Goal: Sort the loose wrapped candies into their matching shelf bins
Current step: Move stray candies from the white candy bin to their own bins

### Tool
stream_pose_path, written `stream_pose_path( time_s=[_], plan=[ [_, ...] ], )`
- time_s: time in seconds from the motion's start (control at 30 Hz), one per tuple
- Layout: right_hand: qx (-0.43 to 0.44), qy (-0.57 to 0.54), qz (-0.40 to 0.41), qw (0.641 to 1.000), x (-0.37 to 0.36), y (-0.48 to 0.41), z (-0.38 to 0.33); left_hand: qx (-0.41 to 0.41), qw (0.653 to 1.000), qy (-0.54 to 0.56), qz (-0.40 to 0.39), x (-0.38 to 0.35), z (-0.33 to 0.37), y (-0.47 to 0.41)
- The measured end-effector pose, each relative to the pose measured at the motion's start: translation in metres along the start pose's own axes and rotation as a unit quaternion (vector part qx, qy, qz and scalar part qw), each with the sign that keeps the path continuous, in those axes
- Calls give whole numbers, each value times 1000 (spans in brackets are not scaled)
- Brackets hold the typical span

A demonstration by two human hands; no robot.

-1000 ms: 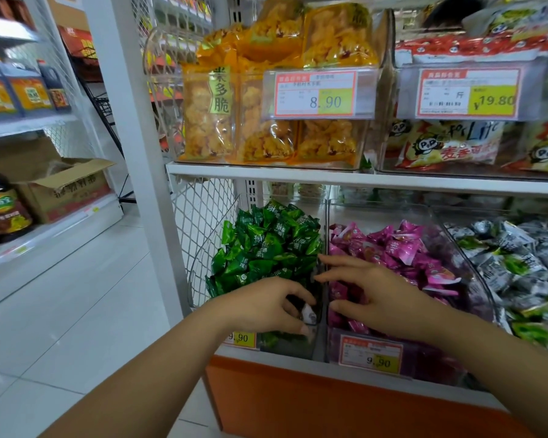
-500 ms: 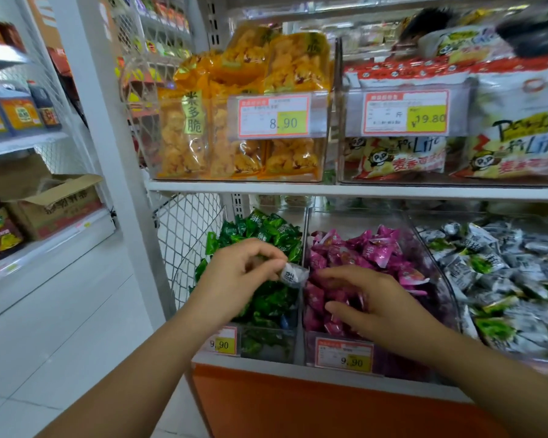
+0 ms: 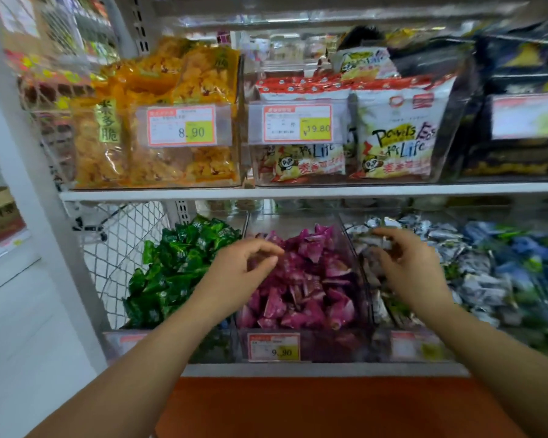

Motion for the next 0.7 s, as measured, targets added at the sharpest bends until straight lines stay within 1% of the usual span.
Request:
stream_pose_path(
  time_s=[0.03,0.1,0.17,0.2,0.27,0.33,0.43,0.57,0.63,0.7],
  plan=[
    [-4,43,-12,999,2,-7,13,1,1000,-15,6,0,-5,0],
    [-1,114,-103,988,-1,-16,34,0,999,-32,23,1,-14,-1],
    [8,178,-194,965,-8,-17,47,3,999,-36,31,4,-25,0],
    [11,211,-221,952,-10,-16,50,5,999,-39,33,6,-30,1],
    [11,260,-233,937,-12,-14,49,10,998,-46,41,11,-43,4],
    [23,273,-207,939,-12,-11,38,27,997,-46,48,18,-57,7],
    [81,236,-188,950,-21,-5,9,74,996,-50,19,28,-78,12],
    [174,139,-200,954,-51,10,-52,124,989,-29,-79,32,-99,18],
    [199,61,-241,948,-69,20,-79,141,980,-16,-138,30,-103,20],
    [216,13,-328,920,-87,34,-98,136,967,-43,-210,25,-104,22]
  ],
)
Point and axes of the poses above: each hand's wrist, its own y-axis away from the middle knuckle, its own x-axis out of the back of the hand, z = x × y, the point moved 4 cm from there along -y, towards the middle knuckle, and after that the axes turned 10 degrees about z, right-handed, at the moved point
